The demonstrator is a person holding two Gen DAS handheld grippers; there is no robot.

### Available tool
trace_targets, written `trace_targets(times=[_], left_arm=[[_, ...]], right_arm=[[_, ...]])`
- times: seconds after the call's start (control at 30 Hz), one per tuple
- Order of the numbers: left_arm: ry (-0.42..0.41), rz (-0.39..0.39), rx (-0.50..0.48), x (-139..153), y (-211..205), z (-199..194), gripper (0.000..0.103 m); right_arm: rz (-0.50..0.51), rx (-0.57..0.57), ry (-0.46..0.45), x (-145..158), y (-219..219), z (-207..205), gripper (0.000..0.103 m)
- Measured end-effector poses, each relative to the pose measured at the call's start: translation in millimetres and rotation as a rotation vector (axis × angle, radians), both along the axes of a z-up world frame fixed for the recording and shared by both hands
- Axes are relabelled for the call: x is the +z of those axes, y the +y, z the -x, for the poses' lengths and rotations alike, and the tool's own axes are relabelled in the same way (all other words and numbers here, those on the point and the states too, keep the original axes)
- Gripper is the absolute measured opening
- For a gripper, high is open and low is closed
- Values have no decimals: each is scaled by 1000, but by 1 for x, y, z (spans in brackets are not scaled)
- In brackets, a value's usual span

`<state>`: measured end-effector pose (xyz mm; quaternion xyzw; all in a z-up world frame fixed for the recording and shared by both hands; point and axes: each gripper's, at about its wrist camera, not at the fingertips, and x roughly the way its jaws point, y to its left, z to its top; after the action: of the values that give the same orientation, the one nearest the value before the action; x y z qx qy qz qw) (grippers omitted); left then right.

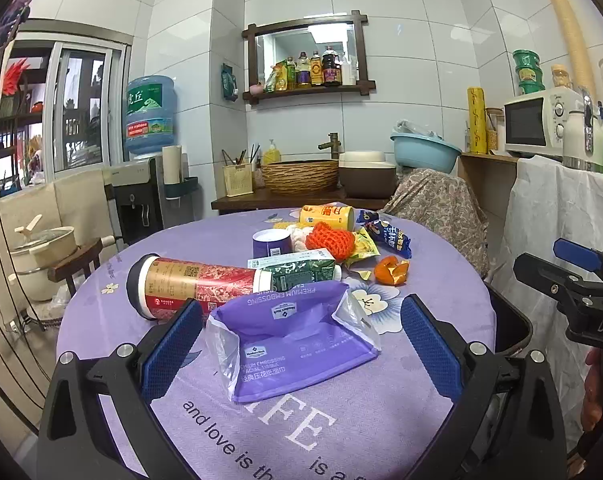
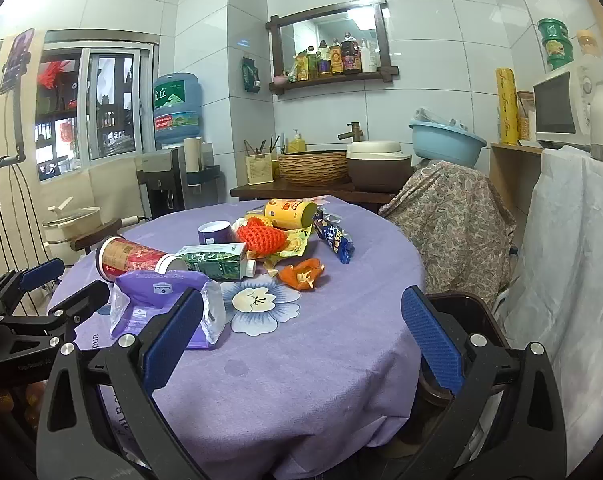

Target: Collect trash

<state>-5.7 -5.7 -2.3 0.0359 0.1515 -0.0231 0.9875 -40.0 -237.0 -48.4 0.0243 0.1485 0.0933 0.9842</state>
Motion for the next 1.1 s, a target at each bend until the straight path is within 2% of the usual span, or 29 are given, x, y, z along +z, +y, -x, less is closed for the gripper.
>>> trace_targets(times=[1.1], left_arm=[[8, -7, -13, -5, -2, -3, 98]], right_arm=[[-5, -12, 7, -1, -4, 2, 98]])
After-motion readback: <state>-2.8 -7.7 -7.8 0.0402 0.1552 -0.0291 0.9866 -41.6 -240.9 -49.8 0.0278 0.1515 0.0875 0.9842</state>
